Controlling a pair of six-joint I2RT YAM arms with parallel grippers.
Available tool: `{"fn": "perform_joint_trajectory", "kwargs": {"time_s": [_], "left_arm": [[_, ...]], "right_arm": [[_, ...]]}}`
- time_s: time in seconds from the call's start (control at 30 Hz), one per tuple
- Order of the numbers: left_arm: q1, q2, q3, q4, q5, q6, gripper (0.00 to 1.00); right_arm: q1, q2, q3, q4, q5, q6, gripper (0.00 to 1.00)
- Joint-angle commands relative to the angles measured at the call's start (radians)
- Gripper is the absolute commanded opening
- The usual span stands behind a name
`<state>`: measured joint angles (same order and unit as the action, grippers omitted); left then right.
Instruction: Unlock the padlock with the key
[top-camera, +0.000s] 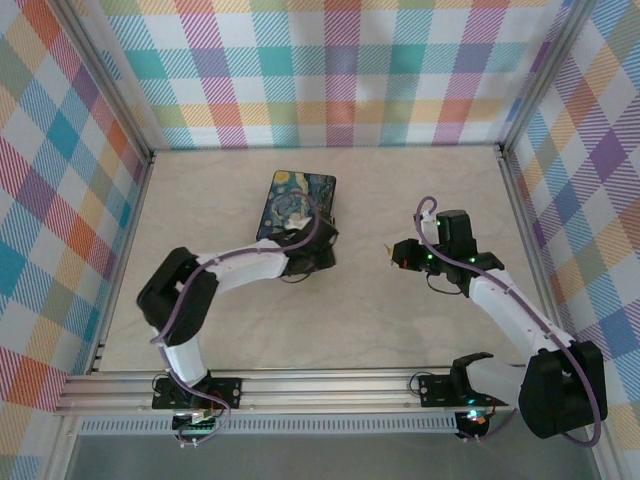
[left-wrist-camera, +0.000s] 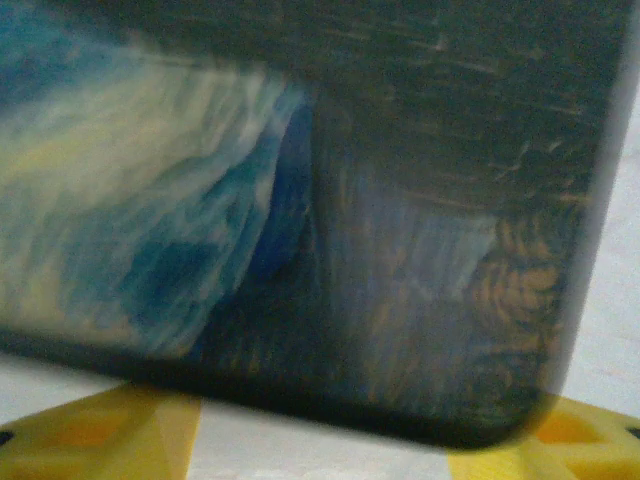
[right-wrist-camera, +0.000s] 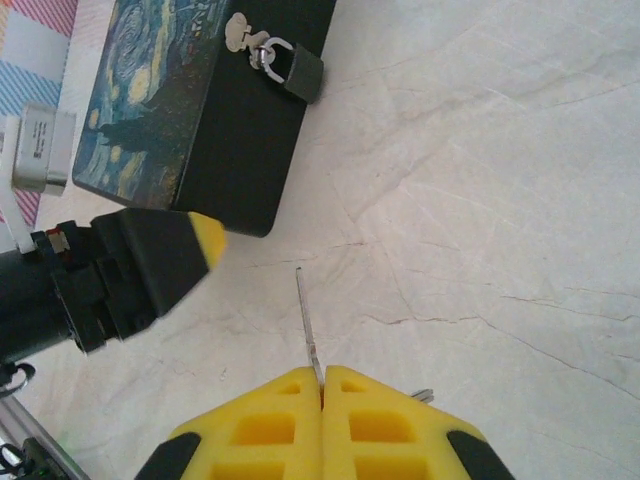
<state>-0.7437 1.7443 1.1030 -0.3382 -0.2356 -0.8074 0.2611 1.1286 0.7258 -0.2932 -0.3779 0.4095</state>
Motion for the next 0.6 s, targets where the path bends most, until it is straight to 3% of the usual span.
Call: {"fn": "perform_joint_trajectory", "kwargs": {"time_s": [0.0, 0.1, 0.2, 0.43, 0.57], "left_arm": [[0.081, -0.158, -0.108, -0.044, -0.156, -0.04, 0.63], [0.126, -0.25, -0.158, -0.044, -0.165, -0.003, 0.63], [0.111, -0.271, -0.122, -0.082, -0.106, 0.041, 0.61], [-0.044, -0.193, 0.003, -0.086, -0.022, 0.01, 0.61], [-0.074, -0.069, 0.104, -0.084, -0.13, -0.024, 0.62]], "right_arm": [[-0.003, 0.0, 0.007, 0.02, -0.053, 0.004, 0.03], [-0.002, 0.008, 0.004, 0.037, -0.068, 0.015, 0.03], [-0.002, 0.023, 0.006, 0.039, -0.06, 0.018, 0.03], [-0.002, 0.046, 0.008, 0.065, -0.063, 0.037, 0.03], [-0.002, 0.051, 0.007, 0.075, -0.078, 0.044, 0.03]]}}
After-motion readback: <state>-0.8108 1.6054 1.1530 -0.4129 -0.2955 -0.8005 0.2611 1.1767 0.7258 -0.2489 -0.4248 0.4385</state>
